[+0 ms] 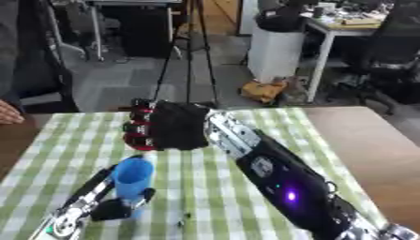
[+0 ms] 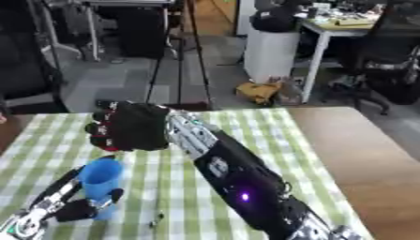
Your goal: Pour the contents of one cup into another cup.
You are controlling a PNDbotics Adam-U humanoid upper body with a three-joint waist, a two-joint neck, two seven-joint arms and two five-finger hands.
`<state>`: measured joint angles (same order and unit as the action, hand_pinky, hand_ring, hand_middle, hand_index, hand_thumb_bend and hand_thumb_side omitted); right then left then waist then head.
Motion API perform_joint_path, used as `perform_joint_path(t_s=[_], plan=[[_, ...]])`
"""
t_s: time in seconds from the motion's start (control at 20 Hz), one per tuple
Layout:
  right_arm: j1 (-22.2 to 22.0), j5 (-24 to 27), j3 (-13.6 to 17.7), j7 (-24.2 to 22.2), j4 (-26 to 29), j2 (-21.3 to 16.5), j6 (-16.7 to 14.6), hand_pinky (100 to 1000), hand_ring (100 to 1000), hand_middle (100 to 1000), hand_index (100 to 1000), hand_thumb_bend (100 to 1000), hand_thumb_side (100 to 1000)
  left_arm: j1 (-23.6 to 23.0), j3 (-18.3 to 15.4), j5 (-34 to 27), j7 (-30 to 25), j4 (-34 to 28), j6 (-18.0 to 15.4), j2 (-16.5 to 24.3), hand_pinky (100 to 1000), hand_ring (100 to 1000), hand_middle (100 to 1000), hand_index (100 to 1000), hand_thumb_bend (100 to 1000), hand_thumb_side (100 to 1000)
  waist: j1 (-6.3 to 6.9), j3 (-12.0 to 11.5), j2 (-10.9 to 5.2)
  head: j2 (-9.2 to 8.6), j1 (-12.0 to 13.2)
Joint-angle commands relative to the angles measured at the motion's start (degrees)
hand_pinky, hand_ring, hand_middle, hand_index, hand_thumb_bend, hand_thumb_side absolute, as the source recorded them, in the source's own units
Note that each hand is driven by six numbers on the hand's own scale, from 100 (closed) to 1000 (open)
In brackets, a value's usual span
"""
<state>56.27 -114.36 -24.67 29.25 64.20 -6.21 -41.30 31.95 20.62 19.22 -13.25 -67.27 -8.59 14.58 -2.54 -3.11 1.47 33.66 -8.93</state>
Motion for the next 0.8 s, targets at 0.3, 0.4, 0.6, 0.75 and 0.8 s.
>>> perform_joint_path(t_s=[0.3, 0.4, 0.6, 0.75, 0.8], plan=[[1.52, -0.05, 0.78, 3.72, 0.17, -0.16, -3.51, 742, 619, 660, 757, 301, 182, 0.98, -0.59, 0.14, 0.15, -0.85, -0.22, 0.28, 459, 532, 609, 740, 207, 529, 0.24, -0.06, -0.68, -0.17, 0.09], [1.51, -0.03, 0.82, 3.73, 0.15, -0.17, -3.48, 742, 619, 660, 756, 299, 181, 0.96, -0.60, 0.14, 0.15, -0.84, -0.22, 0.28, 459, 532, 609, 740, 206, 529, 0.24, -0.08, -0.67, -0.18, 0.15], [1.47, 0.18, 0.95, 3.76, 0.01, -0.20, -3.41, 742, 618, 658, 755, 294, 181, 0.93, -0.61, 0.15, 0.17, -0.82, -0.22, 0.32, 459, 532, 609, 739, 207, 529, 0.23, -0.09, -0.67, -0.18, 0.17], [1.46, 0.32, 1.04, 3.79, -0.01, -0.24, -3.31, 741, 618, 657, 755, 291, 181, 0.94, -0.63, 0.13, 0.19, -0.86, -0.23, 0.34, 459, 531, 609, 739, 207, 528, 0.24, -0.08, -0.67, -0.20, 0.16], [1.46, 0.41, 1.09, 3.79, -0.01, -0.26, -3.27, 741, 618, 657, 755, 289, 182, 0.95, -0.63, 0.12, 0.19, -0.87, -0.23, 0.35, 459, 531, 609, 739, 207, 528, 0.25, -0.08, -0.67, -0.22, 0.16]])
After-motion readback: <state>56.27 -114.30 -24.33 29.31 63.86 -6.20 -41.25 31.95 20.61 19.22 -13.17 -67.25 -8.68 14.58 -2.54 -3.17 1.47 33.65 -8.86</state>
